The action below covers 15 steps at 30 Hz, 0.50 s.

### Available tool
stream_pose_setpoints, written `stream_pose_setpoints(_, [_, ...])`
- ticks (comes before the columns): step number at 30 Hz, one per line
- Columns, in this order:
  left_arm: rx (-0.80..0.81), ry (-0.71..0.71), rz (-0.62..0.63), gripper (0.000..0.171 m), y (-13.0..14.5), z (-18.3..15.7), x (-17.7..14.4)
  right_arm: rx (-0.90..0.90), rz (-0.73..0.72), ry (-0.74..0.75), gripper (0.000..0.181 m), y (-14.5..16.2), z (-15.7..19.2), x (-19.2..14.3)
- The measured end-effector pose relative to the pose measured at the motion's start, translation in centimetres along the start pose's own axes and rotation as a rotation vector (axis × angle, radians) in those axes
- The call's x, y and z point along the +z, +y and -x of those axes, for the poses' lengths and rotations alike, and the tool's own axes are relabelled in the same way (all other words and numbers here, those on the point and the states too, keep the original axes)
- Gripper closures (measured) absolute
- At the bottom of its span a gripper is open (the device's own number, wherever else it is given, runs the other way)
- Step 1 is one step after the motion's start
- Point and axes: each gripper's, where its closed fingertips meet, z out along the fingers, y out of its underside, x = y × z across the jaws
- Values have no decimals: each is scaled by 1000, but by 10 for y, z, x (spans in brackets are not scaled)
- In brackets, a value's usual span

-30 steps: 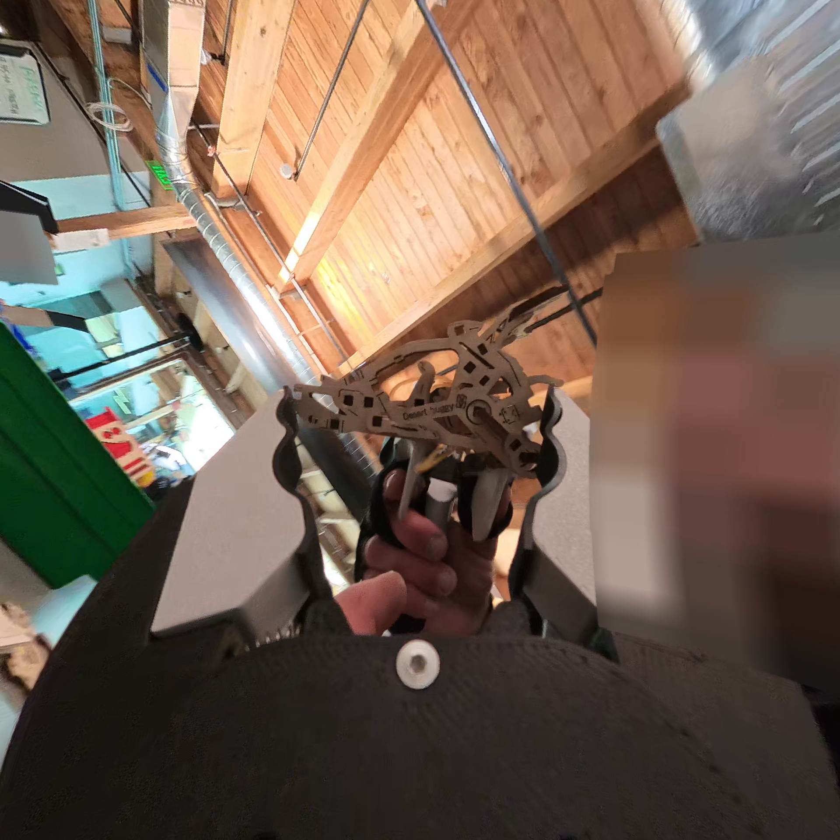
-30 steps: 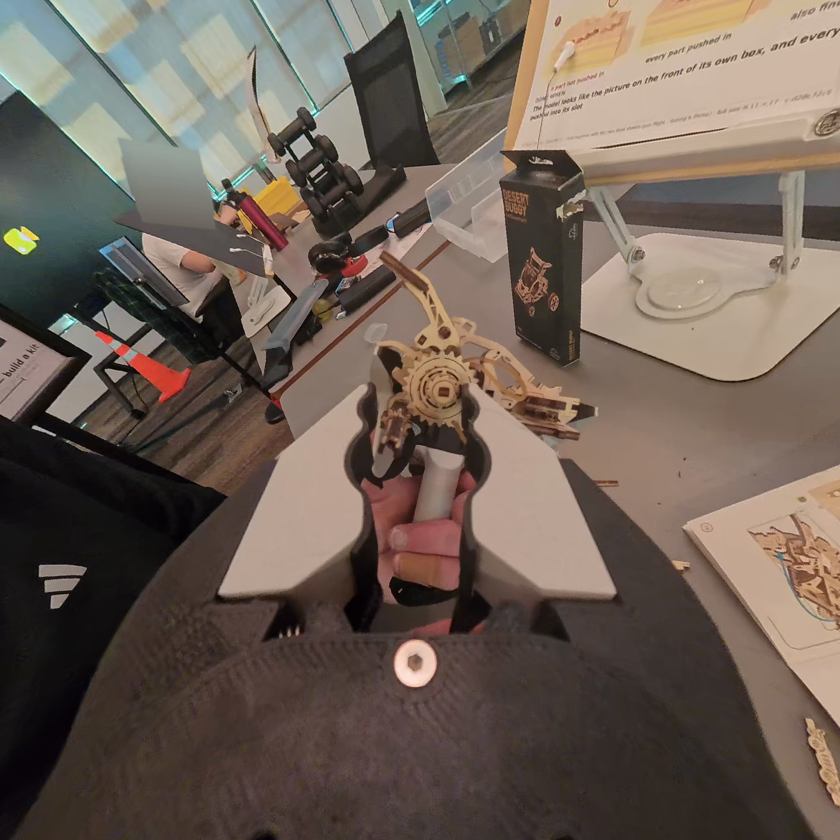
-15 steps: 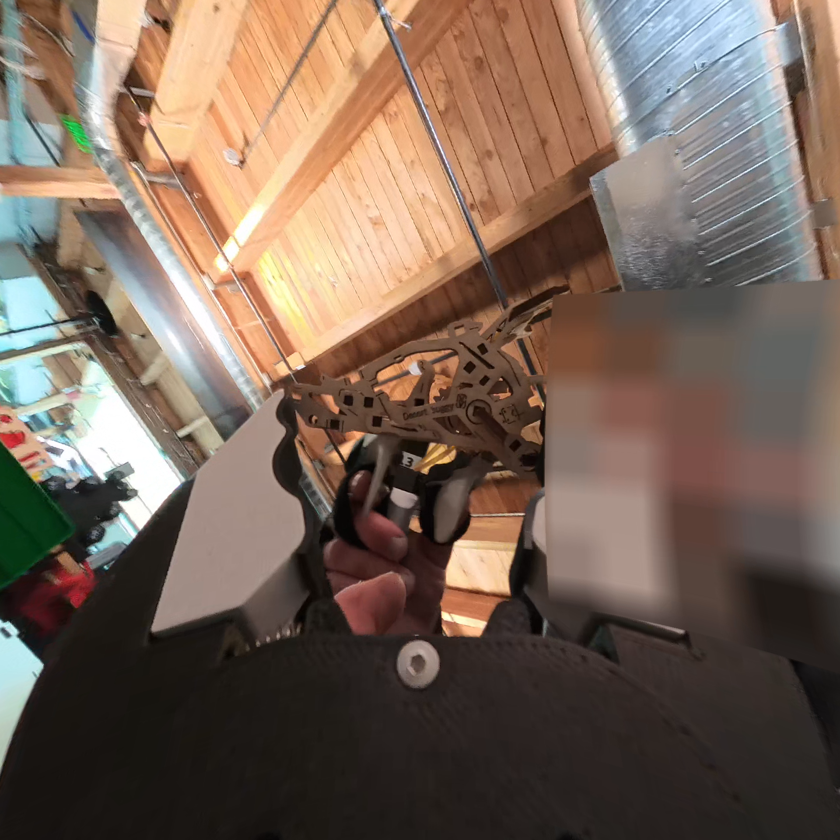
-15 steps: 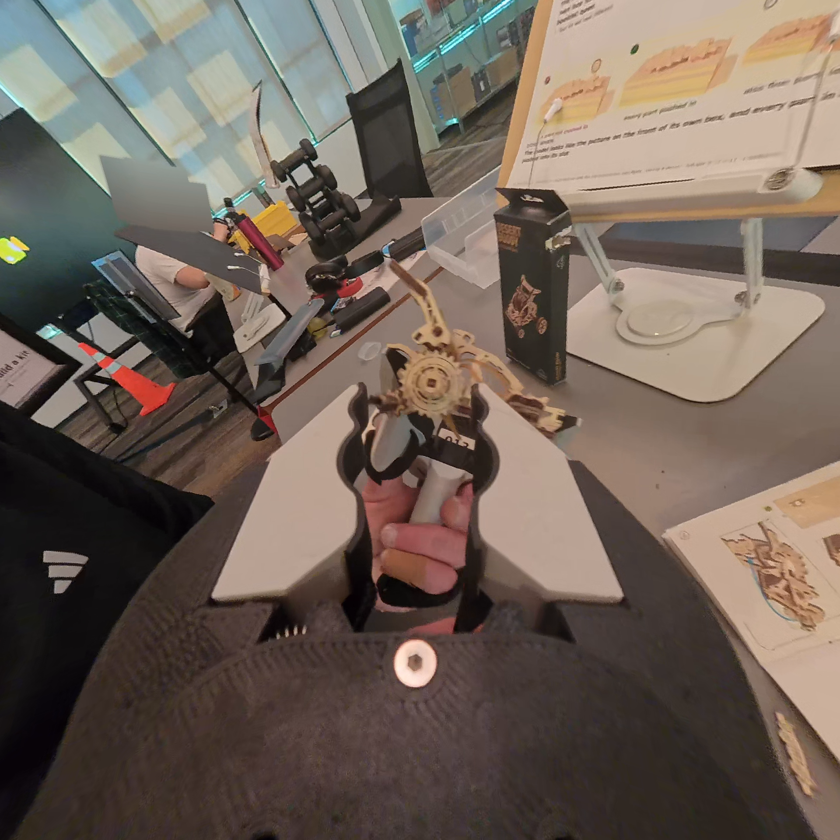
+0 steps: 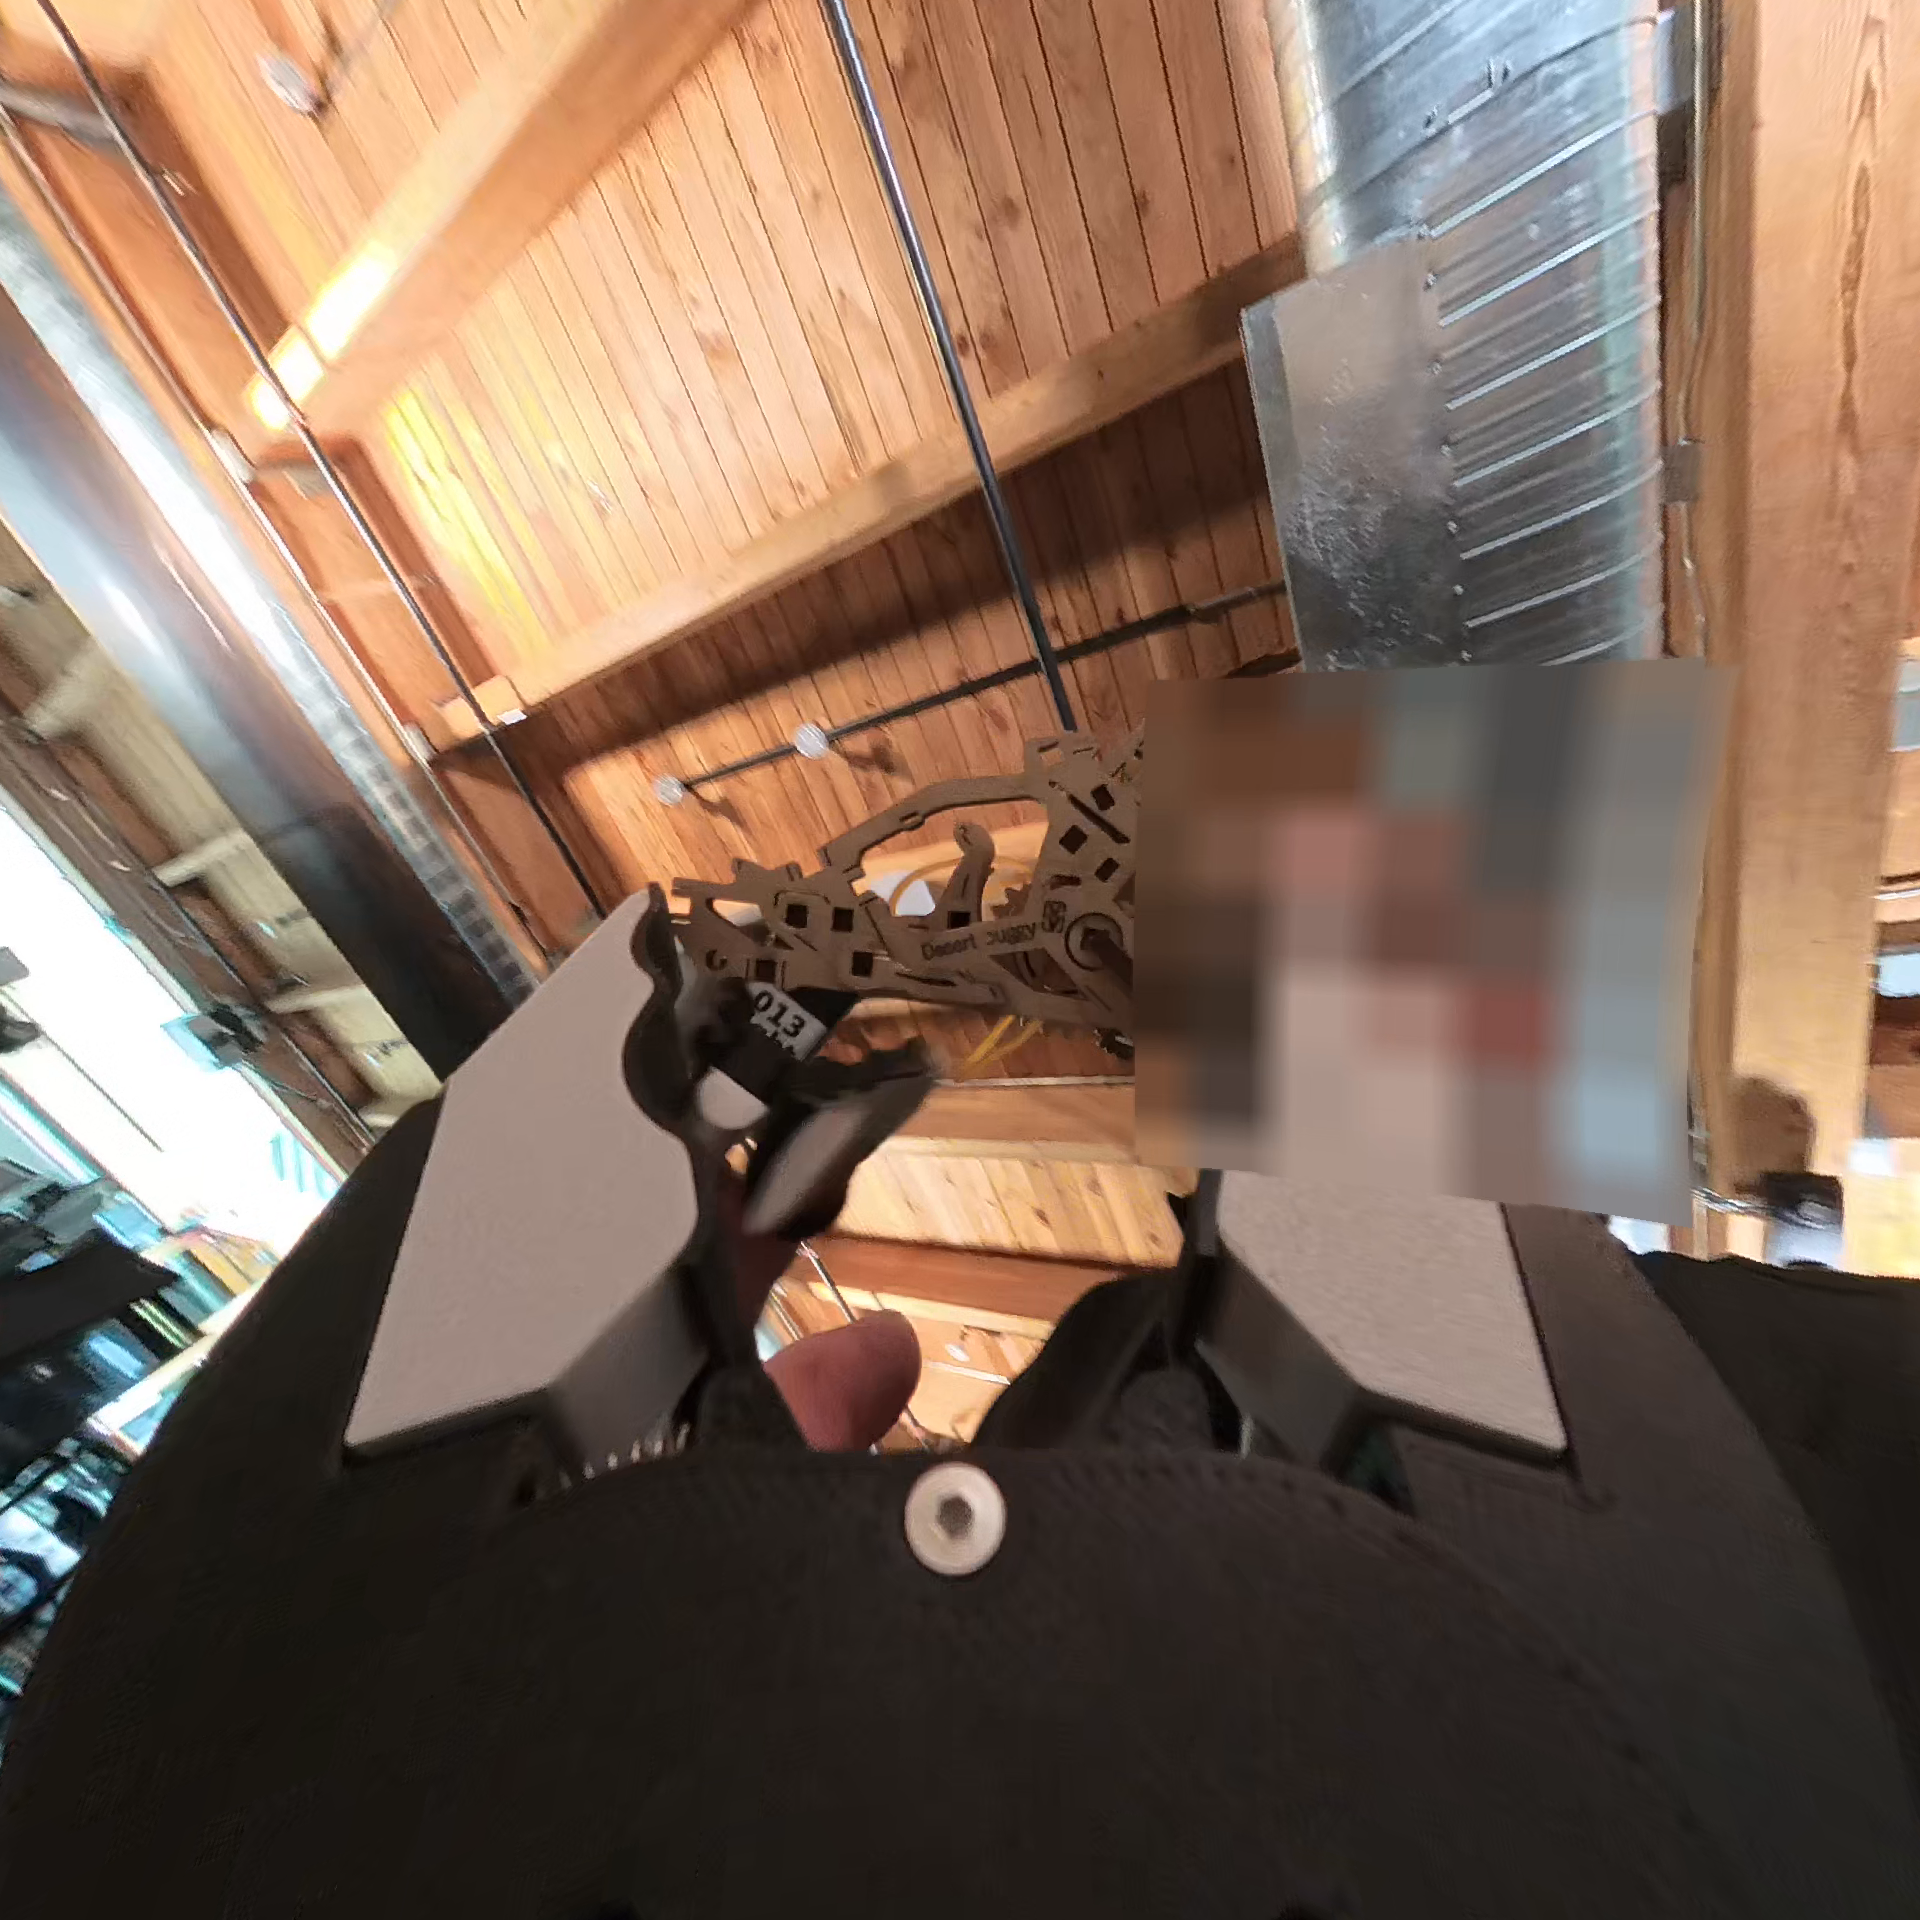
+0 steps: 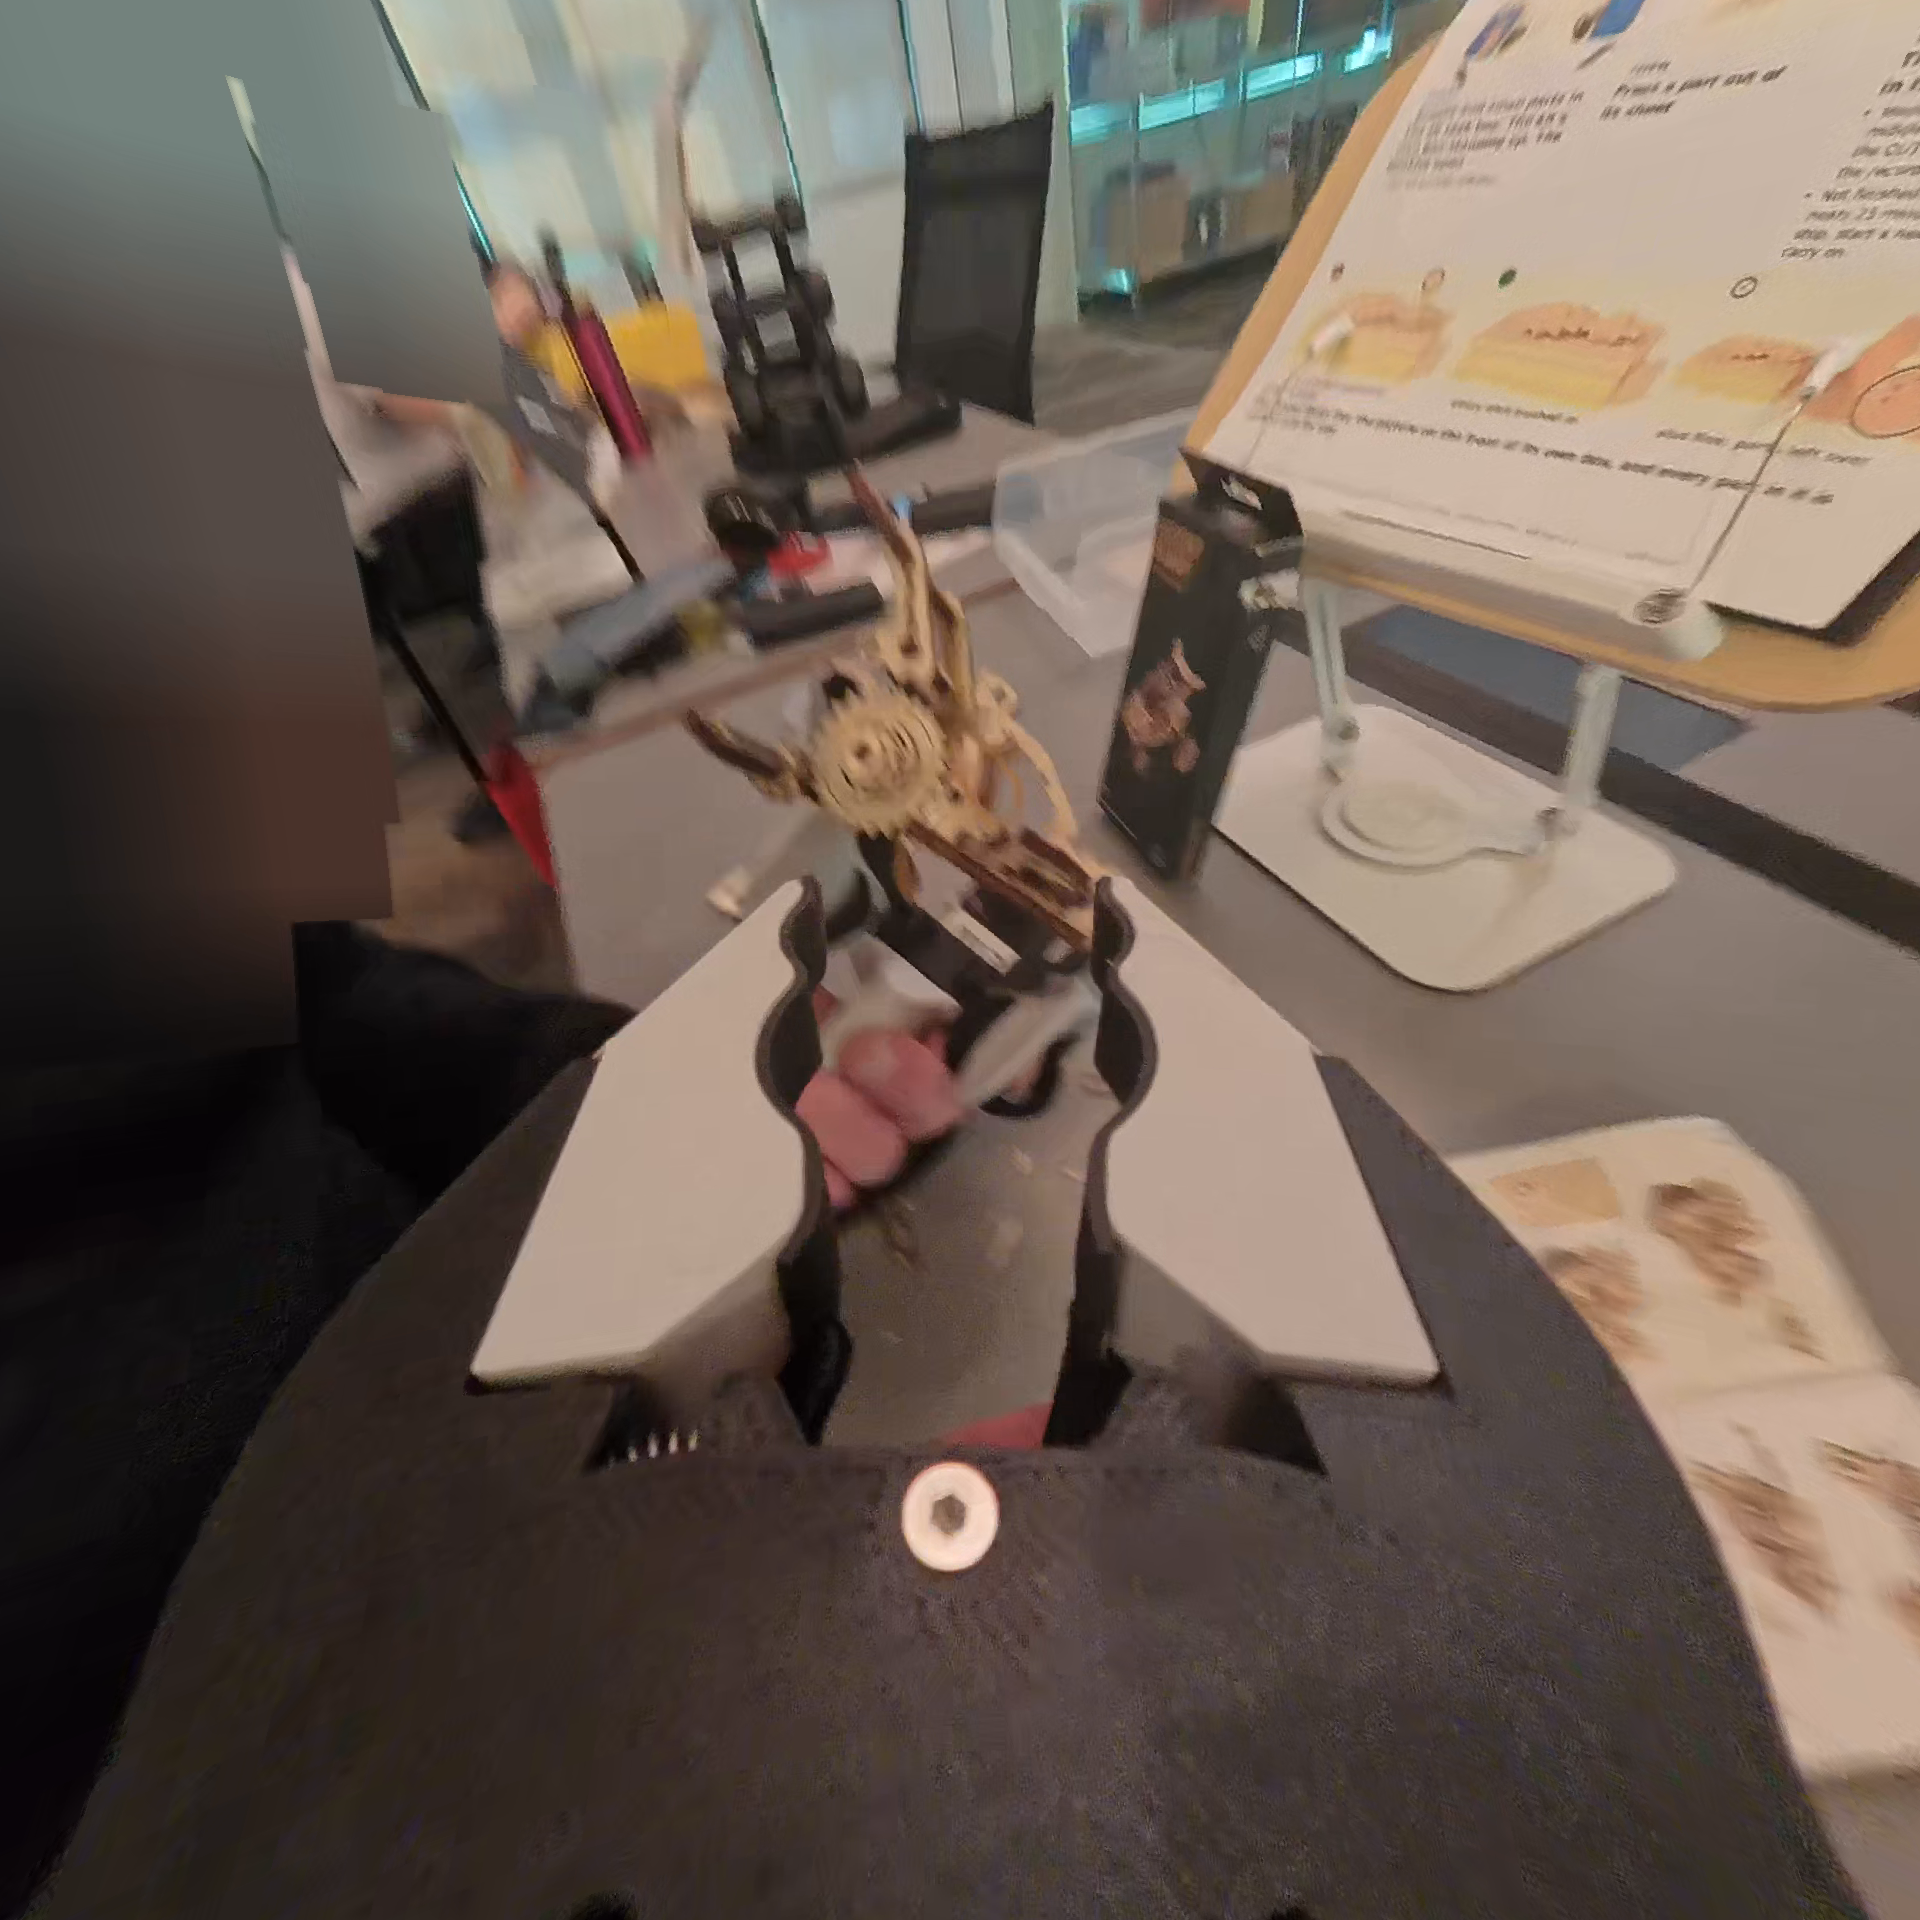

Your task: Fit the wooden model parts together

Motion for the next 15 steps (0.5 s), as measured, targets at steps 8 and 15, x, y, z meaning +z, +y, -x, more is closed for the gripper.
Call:
stream_pose_setpoints(8, [-132, 21, 101, 68, 34, 13, 5, -639, 259, 221, 121, 29, -10, 11])
stream_pose_setpoints(15, [-177, -18, 122, 67, 48, 26, 6, -671, 311, 203, 159, 44, -15, 4])
